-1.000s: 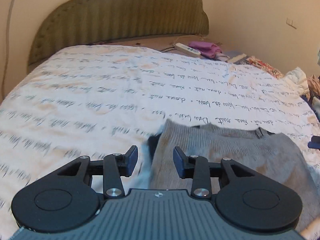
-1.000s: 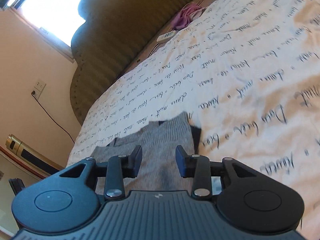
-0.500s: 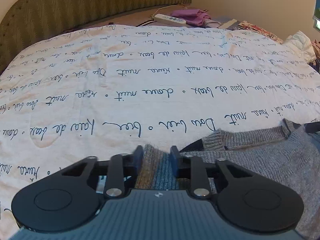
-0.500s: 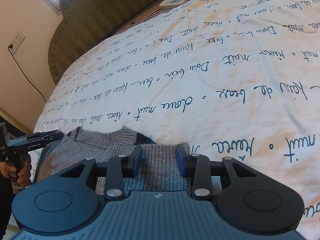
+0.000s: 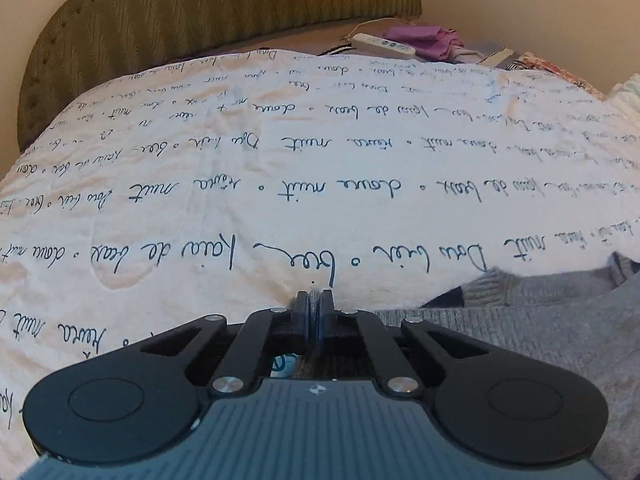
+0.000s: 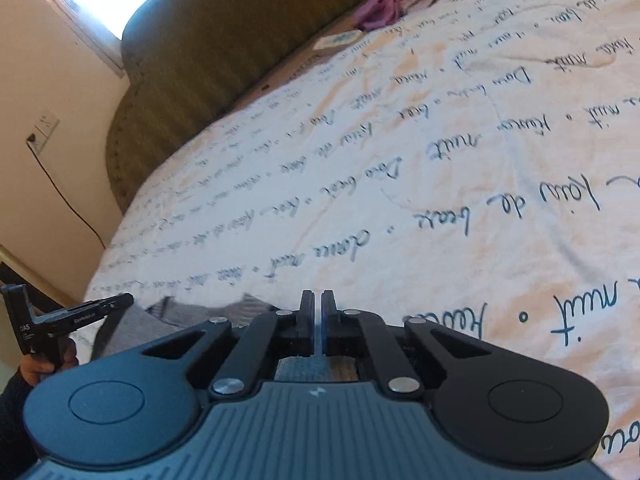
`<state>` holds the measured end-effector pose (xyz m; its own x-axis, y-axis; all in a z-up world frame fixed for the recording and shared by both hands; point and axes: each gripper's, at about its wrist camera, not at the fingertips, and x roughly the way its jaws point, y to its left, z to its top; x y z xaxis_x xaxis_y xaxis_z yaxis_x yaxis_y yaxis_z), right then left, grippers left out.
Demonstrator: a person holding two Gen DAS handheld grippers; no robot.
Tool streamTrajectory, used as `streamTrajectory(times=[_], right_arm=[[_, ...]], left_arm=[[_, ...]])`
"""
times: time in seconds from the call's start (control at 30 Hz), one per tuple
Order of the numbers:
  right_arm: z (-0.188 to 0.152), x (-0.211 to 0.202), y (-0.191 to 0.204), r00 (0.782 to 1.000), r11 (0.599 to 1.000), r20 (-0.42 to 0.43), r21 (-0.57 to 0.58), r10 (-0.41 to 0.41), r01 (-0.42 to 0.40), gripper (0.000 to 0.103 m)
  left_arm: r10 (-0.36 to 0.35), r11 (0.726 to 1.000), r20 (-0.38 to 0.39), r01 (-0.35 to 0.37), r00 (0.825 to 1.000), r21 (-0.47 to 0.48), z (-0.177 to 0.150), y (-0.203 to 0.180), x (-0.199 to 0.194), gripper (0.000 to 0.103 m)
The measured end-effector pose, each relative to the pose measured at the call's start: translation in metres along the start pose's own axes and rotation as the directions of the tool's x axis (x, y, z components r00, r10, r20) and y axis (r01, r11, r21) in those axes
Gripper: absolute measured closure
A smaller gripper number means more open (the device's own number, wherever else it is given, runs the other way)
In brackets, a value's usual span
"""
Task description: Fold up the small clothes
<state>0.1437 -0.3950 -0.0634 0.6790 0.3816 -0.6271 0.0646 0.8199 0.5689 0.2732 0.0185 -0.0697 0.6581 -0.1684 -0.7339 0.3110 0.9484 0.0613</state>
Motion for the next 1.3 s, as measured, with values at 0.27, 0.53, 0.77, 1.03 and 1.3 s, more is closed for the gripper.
streamTrajectory(times=[0.27, 0.53, 0.77, 1.03, 1.3], right_arm=[[-0.011, -0.042, 0.028, 0.988, 0.999, 0.151, -0.029, -0.022, 0.027, 0.095], [-0.039, 0.014, 0.087, 0.986, 0.936, -0.006, -0.314, -0.169, 0.159, 0.092], [-0.036, 0.018, 0.048, 0.996, 0.967, 0.021, -0.237, -0.089, 0.091, 0.097], [-0.040, -0.003, 0.086, 0.974, 0.943, 0.107, -0.248, -0.202, 0.223, 0.092], [-0.067, 0.005, 0.139, 0.983, 0.919, 0.093, -0.352, -0.156, 0.179, 0.078]], left_arm=[[-0.001, 0.996, 0.224, -0.018, 0.975, 0.083, -0.013, -0.017, -0.075, 0.059], [-0.075, 0.986, 0.095, 0.060, 0.993, 0.155, -0.039, -0.063, -0.048, 0.050], [-0.076, 0.992, 0.139, 0.061, 0.987, 0.113, -0.054, -0.051, -0.034, 0.046], [-0.067, 0.996, 0.144, 0.057, 0.987, 0.074, -0.054, -0.051, -0.034, 0.045], [-0.067, 0.996, 0.148, 0.057, 0.987, 0.069, -0.053, -0.051, -0.033, 0.045]])
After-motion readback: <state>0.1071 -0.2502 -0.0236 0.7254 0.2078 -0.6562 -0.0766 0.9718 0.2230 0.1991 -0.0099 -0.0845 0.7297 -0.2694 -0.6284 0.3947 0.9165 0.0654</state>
